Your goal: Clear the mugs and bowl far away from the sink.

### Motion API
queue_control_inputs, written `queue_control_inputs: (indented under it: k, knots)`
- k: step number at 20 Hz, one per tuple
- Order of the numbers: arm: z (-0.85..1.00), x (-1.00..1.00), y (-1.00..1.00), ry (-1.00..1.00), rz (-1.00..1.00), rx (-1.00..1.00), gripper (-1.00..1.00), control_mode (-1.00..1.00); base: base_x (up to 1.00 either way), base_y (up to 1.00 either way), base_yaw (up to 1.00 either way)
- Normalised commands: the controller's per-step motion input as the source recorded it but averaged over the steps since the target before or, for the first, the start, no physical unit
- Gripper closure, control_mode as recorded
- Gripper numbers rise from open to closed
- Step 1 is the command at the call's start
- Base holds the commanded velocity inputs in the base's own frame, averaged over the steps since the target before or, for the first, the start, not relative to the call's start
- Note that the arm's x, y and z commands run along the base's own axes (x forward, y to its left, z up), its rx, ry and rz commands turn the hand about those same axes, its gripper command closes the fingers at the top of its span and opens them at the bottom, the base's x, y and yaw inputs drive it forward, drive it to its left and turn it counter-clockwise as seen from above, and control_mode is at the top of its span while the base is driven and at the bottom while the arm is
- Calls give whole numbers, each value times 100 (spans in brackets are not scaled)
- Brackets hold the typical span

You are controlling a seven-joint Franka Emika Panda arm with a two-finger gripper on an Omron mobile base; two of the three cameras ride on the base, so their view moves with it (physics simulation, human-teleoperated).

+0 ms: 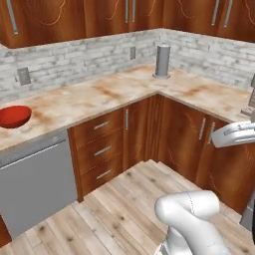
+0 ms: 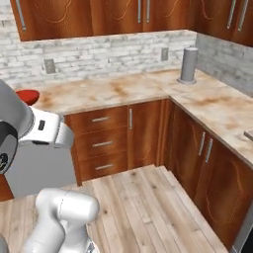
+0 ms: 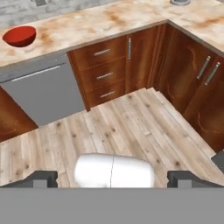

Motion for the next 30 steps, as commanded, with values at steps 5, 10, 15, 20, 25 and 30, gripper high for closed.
queue_control_inputs:
  k: [5,10,15,20,25,30]
  knots:
    - [0,0,0,0,0,0,-100,100,100,100,-11]
    - [0,0,0,0,0,0,-100,100,80,100,3]
    - [0,0,0,0,0,0,-100,100,54,100,15]
    - [0,0,0,0,0,0,-100,100,2,100,34]
    - [0,0,0,0,0,0,-100,100,58,98,33]
    - [0,0,0,0,0,0,-100,100,100,21,28]
